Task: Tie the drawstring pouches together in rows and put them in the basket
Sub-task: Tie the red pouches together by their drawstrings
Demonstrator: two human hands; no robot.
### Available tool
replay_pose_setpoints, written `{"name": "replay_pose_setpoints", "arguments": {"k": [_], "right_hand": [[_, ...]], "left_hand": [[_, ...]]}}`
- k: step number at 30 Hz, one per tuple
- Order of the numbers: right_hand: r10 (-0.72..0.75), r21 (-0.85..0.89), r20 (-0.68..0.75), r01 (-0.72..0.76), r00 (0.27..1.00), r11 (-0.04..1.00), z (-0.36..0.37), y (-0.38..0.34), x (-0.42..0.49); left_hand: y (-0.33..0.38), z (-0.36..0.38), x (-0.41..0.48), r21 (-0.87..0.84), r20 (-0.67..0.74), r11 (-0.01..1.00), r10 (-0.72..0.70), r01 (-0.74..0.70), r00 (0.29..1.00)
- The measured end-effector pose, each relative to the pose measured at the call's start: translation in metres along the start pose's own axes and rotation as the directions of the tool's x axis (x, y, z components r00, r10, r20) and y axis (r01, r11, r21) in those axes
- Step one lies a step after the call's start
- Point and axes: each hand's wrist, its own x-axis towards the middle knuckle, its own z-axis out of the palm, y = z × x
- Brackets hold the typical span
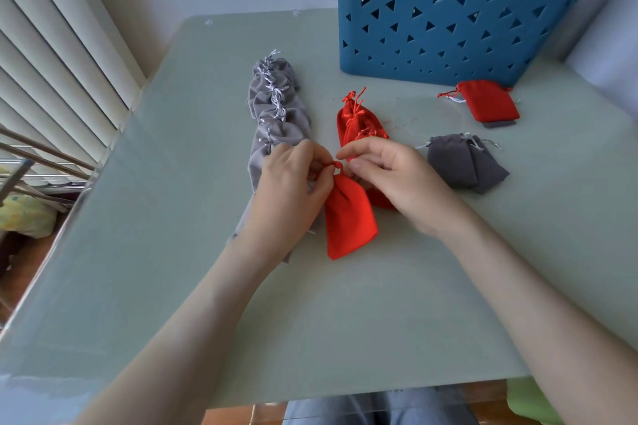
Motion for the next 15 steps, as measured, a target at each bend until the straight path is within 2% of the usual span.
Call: {"name": "replay_pose_setpoints", "arguments": {"k": [2,6,15], "right_hand": [[0.021,0.082,0.051,-0.025,0.998,0.996,0.0005,-0.0015,-0.0008],[-0.055,0.029,0.033,0.054,0.998,0.998,0.0026,-0.0031,-0.0017],[-0.191,0.005,-0.1,0.192,0.977,0.981,0.007,-0.0045,-0.0042]], "left_hand": [[0.0026,0.0011,-0.0013,-0.008,-0.029,0.997,0.072,-0.073,0.997],[0.0054,0.0001,-0.0027,0.014,-0.114,0.984,0.177,-0.176,0.978],[0.0063,0.0006,-0.0018,0.018,-0.187,0.983,0.185,-0.185,0.965]]}}
